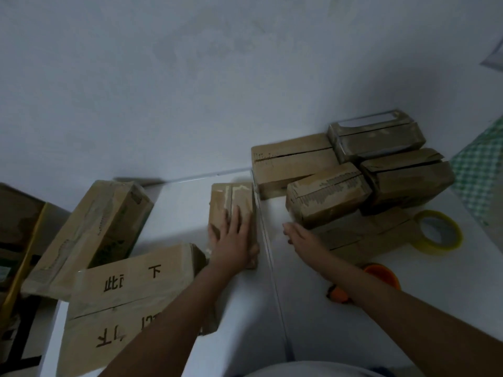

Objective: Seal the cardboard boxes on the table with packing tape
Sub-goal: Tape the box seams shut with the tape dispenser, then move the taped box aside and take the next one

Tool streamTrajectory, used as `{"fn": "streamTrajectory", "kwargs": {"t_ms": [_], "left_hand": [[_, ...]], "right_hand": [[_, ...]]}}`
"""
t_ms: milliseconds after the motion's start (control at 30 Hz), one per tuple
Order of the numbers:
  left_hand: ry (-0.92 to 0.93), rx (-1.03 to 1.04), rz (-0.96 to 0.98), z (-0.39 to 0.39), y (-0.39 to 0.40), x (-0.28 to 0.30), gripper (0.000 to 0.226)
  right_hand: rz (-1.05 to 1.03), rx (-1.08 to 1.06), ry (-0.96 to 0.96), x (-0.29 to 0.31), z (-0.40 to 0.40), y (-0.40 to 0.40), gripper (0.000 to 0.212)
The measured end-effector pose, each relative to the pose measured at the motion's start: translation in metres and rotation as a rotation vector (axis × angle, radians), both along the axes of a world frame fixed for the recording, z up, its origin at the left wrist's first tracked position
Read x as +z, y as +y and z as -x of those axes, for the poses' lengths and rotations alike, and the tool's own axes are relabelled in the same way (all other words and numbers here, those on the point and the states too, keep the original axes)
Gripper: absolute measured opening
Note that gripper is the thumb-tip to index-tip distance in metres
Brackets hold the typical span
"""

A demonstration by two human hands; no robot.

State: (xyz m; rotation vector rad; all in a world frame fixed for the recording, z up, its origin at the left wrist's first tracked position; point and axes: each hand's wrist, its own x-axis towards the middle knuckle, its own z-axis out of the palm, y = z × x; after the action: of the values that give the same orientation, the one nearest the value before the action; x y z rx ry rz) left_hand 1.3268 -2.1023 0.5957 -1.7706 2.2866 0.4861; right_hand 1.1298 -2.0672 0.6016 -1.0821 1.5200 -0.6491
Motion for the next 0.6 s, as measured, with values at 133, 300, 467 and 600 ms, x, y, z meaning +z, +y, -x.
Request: {"fn": "streamTrajectory", "kwargs": {"t_ms": [133, 300, 467, 600], "left_hand": [[0.043, 0.083, -0.004, -0.031, -0.054, 0.014, 0.065], [0.018, 0.181, 0.02, -0.055, -0.106, 0.017, 0.06], [-0.037, 0.169, 0.081, -0.041, -0.116, 0.007, 0.051], [0.113, 0.013, 0.12, 0.004, -0.096, -0.002, 0.056]], "right_hand": [[-0.021, -0.042, -0.016, -0.01, 0.013, -0.018, 0.041], [0.001, -0.045, -0.015, -0.024, 0.011, -0.034, 0.044], [0.158, -0.019, 0.102, -0.009, 0.02, -0.037, 0.028], [0.377, -0.126, 0.306, 0.008, 0.05, -0.038, 0.023]]}}
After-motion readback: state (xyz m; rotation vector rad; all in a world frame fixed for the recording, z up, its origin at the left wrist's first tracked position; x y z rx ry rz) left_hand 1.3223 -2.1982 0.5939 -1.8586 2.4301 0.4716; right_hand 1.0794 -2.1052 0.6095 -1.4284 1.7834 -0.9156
